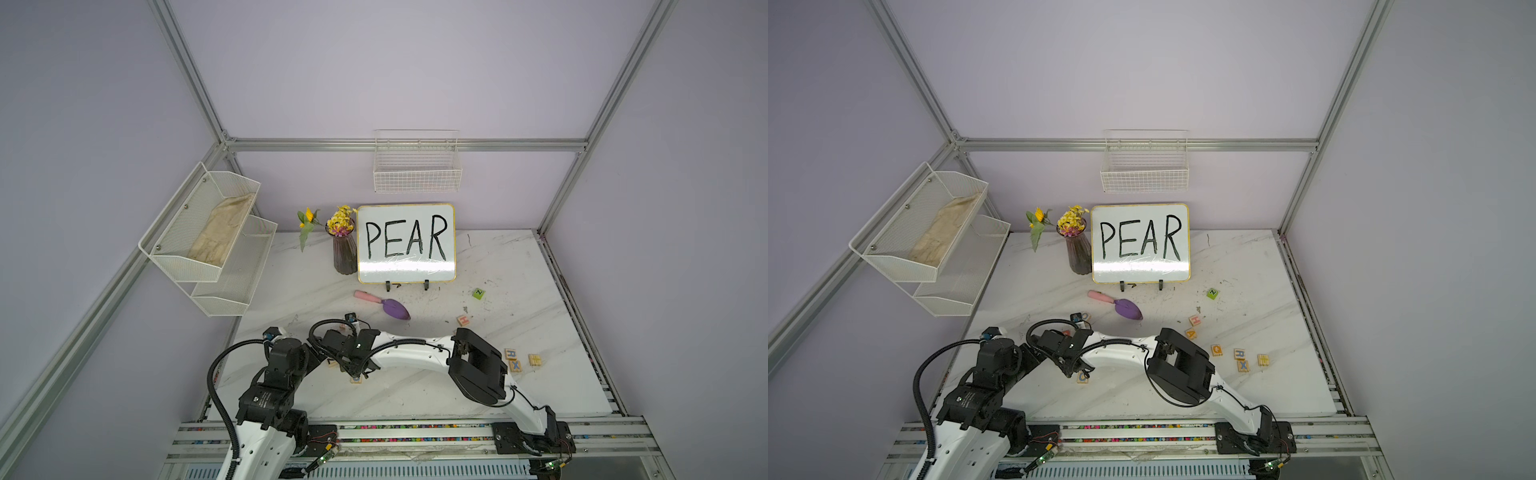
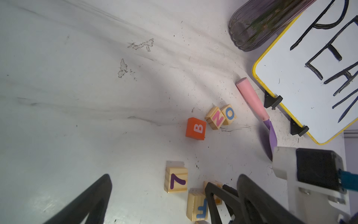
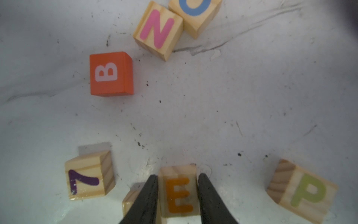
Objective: Spell the uppercase word “pear” with letter blocks
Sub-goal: Pick up the letter block from the center of the board.
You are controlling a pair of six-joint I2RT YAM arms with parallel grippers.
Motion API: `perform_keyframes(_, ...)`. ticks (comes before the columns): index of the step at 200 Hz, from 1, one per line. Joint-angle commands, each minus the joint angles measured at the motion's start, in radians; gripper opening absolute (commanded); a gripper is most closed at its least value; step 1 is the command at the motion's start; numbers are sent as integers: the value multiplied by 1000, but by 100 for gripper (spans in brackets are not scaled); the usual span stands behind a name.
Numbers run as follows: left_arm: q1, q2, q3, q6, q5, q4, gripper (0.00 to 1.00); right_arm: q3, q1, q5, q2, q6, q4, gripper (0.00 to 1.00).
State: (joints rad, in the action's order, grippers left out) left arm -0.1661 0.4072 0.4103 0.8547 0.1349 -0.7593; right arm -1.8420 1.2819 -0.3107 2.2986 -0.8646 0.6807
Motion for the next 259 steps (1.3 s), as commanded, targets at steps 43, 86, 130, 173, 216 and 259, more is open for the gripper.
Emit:
perform_keyframes(43, -24, -22, -13, 3, -96, 143, 100, 8, 10, 7, 75, -33, 96, 37)
perform_keyframes(86, -24, -22, -12, 4, -95, 146, 100, -2, 0, 13, 92, -31, 109, 40)
perform_keyframes(130, -23, -22, -13, 4, -92, 149, 100, 9, -9, -22, 82, -21, 112, 34)
perform_keyframes(173, -23, -15, -14, 0, -95, 160, 100, 55, -8, -113, 18, 2, 72, 28)
perform_keyframes(216, -23, 3, -19, -18, -138, 224, 100, 95, -7, -201, -85, 3, 54, 28)
perform_keyframes(259, -23, 44, -24, -45, -228, 324, 100, 134, -10, -237, -168, -12, 52, 28)
